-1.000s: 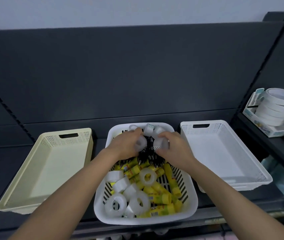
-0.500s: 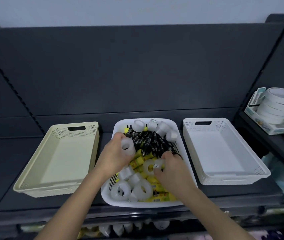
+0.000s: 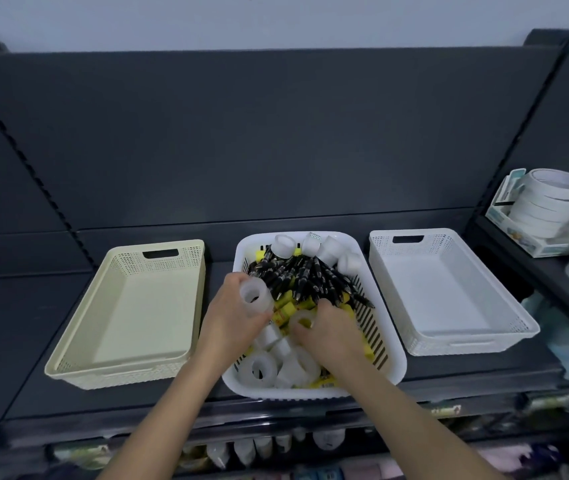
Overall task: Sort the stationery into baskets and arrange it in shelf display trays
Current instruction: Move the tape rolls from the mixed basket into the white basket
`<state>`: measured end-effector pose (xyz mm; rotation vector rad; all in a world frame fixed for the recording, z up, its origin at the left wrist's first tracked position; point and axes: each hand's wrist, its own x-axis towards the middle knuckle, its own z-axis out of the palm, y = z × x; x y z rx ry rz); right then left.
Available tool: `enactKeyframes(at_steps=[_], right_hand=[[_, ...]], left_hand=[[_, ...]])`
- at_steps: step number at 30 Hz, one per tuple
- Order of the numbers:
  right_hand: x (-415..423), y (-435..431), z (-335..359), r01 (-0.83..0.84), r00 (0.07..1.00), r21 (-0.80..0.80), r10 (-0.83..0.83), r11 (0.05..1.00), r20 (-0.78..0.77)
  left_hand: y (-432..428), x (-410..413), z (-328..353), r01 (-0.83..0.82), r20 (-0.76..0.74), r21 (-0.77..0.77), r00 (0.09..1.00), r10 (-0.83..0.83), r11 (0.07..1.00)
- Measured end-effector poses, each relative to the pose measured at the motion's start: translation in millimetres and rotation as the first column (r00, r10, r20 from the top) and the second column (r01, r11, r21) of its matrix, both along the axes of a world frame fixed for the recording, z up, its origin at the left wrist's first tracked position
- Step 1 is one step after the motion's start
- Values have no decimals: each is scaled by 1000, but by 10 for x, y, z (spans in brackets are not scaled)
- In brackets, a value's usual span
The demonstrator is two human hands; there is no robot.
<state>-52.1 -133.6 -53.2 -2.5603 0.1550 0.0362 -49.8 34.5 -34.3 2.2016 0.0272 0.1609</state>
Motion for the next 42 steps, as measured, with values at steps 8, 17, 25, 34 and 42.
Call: enactKeyframes(at_steps=[8, 17, 25, 34, 42], right_hand=[[-4, -136, 48, 46, 999, 220, -42, 974, -24], [-85, -806, 380, 86, 979, 341, -143, 936, 144], [257, -1916, 464, 220, 963, 283, -254, 934, 91], [753, -2559, 110, 73, 995, -41, -76, 996, -66], [1014, -2752, -152, -166, 967, -254, 107, 953, -230]], left_hand=[[4, -9, 17, 80, 9, -9, 997, -80, 997], [-373, 78, 150, 215, 69, 11, 974, -215, 977], [-1220, 402, 370, 321, 97, 70, 940, -327, 944], [-2279, 983, 237, 447, -49, 196, 894, -446, 873], [-2628, 1308, -114, 535, -263, 548, 840, -475, 643]])
